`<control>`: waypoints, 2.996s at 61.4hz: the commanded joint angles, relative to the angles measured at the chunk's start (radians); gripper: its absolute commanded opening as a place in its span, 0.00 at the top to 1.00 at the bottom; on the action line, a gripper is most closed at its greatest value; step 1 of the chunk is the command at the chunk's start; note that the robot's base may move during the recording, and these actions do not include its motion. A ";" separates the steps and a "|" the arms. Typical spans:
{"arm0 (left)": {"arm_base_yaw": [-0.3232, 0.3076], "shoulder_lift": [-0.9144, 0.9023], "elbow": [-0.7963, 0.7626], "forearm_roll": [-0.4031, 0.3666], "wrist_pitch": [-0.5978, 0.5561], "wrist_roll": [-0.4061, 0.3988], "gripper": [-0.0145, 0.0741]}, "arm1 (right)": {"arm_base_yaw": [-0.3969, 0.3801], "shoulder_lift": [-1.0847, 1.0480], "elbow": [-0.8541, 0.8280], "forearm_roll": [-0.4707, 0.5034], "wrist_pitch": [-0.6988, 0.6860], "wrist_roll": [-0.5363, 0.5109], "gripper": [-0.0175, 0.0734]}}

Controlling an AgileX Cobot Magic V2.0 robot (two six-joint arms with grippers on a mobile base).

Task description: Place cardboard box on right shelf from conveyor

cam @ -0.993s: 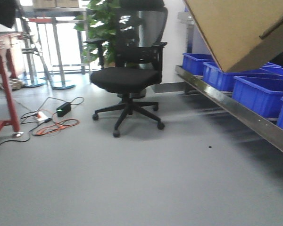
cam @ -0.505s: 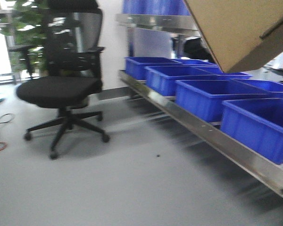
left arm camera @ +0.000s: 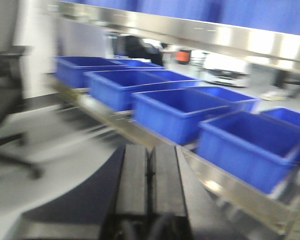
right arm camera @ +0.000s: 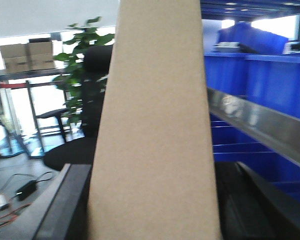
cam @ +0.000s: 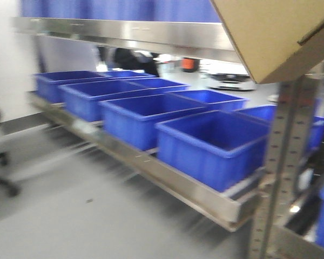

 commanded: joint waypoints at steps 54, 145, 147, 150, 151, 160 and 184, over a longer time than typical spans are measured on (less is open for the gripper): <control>-0.006 -0.012 -0.004 -0.007 -0.091 -0.005 0.97 | -0.009 -0.003 -0.031 0.000 -0.099 -0.010 0.69; -0.006 -0.012 -0.004 -0.007 -0.091 -0.005 0.97 | -0.009 -0.003 -0.031 0.000 -0.100 -0.010 0.69; -0.006 -0.012 -0.004 -0.007 -0.091 -0.005 0.97 | -0.009 -0.003 -0.031 0.000 -0.101 -0.010 0.69; -0.006 -0.012 -0.004 -0.007 -0.091 -0.005 0.97 | -0.009 -0.003 -0.031 0.000 -0.103 -0.010 0.69; -0.006 -0.012 -0.004 -0.007 -0.091 -0.005 0.97 | -0.009 -0.003 -0.031 0.000 -0.103 -0.010 0.69; -0.006 -0.012 -0.004 -0.007 -0.091 -0.005 0.97 | -0.009 -0.003 -0.033 0.000 -0.129 -0.010 0.69; -0.006 -0.012 -0.004 -0.007 -0.091 -0.005 0.97 | -0.009 0.058 -0.270 -0.242 0.051 -0.010 0.69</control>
